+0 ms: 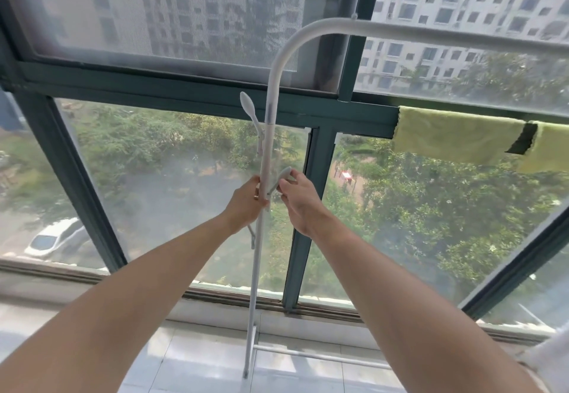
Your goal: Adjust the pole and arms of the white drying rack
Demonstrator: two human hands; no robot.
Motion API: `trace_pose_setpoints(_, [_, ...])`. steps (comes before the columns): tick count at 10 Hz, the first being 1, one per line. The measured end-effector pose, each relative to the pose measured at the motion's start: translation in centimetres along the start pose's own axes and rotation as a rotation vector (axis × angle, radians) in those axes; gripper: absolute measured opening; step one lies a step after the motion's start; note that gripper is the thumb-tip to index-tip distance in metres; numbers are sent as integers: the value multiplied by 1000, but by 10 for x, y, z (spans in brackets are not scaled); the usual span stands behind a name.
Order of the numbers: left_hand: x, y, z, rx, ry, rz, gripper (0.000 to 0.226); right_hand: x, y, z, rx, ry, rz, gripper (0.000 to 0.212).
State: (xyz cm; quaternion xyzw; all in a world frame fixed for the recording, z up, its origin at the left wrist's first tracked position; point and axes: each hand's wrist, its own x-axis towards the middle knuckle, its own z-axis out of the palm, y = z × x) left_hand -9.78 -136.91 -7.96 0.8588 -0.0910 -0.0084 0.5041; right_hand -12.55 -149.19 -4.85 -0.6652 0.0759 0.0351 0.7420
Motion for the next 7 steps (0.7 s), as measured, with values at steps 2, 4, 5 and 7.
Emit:
trace_pose_setpoints(2, [-4, 3, 0, -42, -50, -69, 32, -9, -1, 4, -6, -8, -3, 47])
trace_pose_setpoints(4, [-19, 12, -11, -102, -66, -58, 33, -36, -5, -6, -17, -3, 10, 61])
trace_pose_setpoints(5, [-30, 22, -17, -145, -63, -48, 36, -60, -9, -17, -39, 33, -2, 61])
trace_pose_setpoints(7, [-76, 46, -8, -152, -3, 35, 36, -118, 1, -55, -26, 144, -47, 60])
